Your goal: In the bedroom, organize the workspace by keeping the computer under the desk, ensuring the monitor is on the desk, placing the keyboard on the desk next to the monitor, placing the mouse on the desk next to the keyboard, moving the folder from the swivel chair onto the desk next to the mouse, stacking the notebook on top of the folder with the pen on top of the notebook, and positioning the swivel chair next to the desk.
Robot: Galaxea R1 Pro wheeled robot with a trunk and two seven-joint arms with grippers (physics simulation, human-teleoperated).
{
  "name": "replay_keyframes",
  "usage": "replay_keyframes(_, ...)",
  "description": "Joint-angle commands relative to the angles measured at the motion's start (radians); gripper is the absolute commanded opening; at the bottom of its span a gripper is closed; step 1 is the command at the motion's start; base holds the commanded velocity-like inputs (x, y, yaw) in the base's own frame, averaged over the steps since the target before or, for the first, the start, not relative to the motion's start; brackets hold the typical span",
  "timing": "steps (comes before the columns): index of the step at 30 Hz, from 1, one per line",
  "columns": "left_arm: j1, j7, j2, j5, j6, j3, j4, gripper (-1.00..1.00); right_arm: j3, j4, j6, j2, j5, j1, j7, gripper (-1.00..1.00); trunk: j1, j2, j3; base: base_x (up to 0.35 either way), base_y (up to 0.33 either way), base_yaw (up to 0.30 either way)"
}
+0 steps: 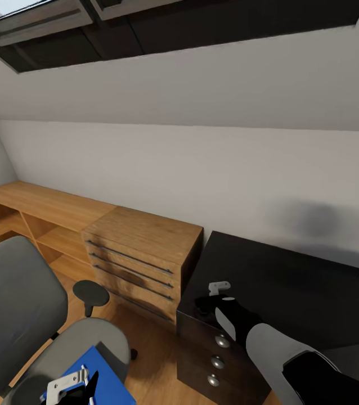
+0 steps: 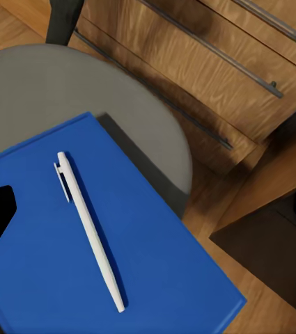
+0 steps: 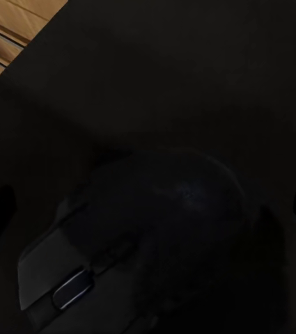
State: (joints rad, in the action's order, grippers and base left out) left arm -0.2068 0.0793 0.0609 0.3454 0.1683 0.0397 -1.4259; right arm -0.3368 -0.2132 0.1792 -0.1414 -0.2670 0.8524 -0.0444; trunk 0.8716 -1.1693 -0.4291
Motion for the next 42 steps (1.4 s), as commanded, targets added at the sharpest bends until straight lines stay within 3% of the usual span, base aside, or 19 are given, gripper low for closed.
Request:
replay_keyframes(1,0.000,0.005,0.000,0.010,0.005,-0.001,-0.002,1.00,-0.008,-0.002,0.005,0.000,-0.009,0.001,-0.005,1.00,0.000,-0.001,-0.001,0.000,0.000,0.000)
replay_keyframes(6,0.000,0.005,0.000,0.010,0.005,-0.001,-0.002,1.00,-0.008,-0.002,0.006,-0.001,-0.009,0.001,-0.005,1.00,0.000,-0.001,-0.001,0.000,0.000,0.000)
replay_keyframes(11,0.000,0.005,0.000,0.010,0.005,-0.001,-0.002,1.00,-0.008,-0.002,0.006,-0.001,-0.009,0.001,-0.005,1.00,0.019,-0.036,-0.017,0.000,0.000,0.000)
replay_keyframes(20,0.000,0.005,0.000,0.010,0.005,0.000,-0.002,1.00,-0.008,-0.002,0.008,-0.001,-0.010,0.001,-0.005,1.00,0.019,-0.036,-0.017,0.000,0.000,0.000)
replay_keyframes(21,0.000,0.005,0.000,0.010,0.005,0.000,-0.002,1.00,-0.008,-0.002,0.012,-0.001,-0.010,0.001,-0.006,-1.00,0.019,-0.036,-0.017,0.000,0.000,0.000)
replay_keyframes(27,0.000,0.005,0.000,0.010,0.005,0.000,-0.002,1.00,-0.008,-0.002,0.047,0.000,-0.009,0.001,-0.005,-1.00,0.019,-0.036,-0.017,0.000,0.000,0.000)
replay_keyframes(42,0.000,0.004,0.000,0.010,0.006,0.000,-0.002,1.00,-0.007,-0.003,0.049,0.000,-0.010,0.001,-0.003,-1.00,0.019,-0.036,-0.017,0.000,0.000,0.000)
